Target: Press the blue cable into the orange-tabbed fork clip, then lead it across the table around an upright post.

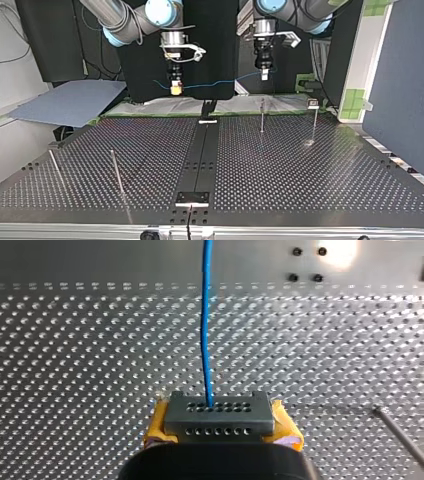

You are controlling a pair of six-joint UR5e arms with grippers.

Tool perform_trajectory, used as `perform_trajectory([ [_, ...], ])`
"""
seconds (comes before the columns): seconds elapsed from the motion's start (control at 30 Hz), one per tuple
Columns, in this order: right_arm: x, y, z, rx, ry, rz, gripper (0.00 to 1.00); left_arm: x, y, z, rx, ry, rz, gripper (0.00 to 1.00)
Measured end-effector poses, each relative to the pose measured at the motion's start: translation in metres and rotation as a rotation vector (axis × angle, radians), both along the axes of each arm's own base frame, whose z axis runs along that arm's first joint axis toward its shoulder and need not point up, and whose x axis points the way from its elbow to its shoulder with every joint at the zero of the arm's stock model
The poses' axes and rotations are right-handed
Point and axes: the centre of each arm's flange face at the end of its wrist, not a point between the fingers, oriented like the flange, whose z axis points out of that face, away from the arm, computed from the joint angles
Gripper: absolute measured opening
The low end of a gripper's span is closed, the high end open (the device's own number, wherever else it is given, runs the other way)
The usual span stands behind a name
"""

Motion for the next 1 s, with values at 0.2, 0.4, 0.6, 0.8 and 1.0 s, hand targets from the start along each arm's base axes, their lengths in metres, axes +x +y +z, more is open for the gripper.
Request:
perform_trajectory([
  [0.2,-0.003,0.002,0.003,0.032,0.021,0.024,0.00,0.011,0.011,-0.014,0.020,0.021,0.000,0.00],
  [0.4,-0.002,-0.001,-0.015,0.063,0.039,0.044,0.00,0.025,0.026,-0.030,0.013,0.025,0.025,0.00],
  [0.6,0.003,-0.009,-0.037,0.083,0.052,0.051,0.00,0.034,0.048,-0.052,0.055,0.070,0.089,0.00],
  [0.8,0.012,-0.021,-0.060,0.100,0.060,0.057,0.00,0.035,0.065,-0.074,0.083,0.135,0.127,0.00],
  [1.0,0.022,-0.035,-0.076,0.105,0.063,0.064,0.00,0.036,0.068,-0.081,0.088,0.155,0.108,0.00],
])
